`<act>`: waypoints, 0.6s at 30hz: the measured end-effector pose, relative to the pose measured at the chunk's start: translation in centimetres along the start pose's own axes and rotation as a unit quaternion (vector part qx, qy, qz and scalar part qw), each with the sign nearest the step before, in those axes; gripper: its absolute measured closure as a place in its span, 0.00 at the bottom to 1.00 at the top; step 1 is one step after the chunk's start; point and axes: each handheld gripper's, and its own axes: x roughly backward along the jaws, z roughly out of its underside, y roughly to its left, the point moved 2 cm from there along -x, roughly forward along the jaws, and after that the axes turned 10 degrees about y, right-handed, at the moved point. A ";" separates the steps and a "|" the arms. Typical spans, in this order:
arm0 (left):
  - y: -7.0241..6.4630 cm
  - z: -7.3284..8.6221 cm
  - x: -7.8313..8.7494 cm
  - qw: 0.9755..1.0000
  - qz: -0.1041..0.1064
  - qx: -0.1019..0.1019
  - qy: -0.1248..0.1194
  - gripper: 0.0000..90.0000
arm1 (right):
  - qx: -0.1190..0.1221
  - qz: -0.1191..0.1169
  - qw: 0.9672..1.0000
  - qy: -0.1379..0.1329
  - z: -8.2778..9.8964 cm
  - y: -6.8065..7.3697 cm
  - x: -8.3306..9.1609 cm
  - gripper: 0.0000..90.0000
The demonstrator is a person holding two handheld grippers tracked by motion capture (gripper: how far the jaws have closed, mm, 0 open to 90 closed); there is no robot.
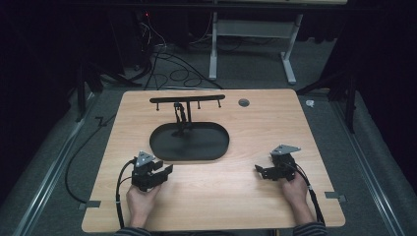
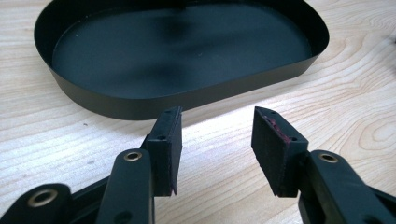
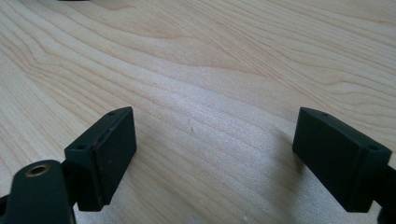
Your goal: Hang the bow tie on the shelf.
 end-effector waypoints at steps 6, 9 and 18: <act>-0.1 0.7 -0.8 1.000 0.001 0.004 0.011 0.59 | 0.000 0.000 1.000 0.000 0.0 0.0 0.0 0.16; -0.3 0.7 -1.1 1.000 -0.002 0.000 0.012 0.59 | 0.000 0.000 1.000 0.000 0.0 0.0 0.0 0.16; -0.6 1.0 -2.3 1.000 -0.010 -0.007 0.021 0.59 | 0.000 0.000 1.000 0.000 0.0 0.0 0.0 0.16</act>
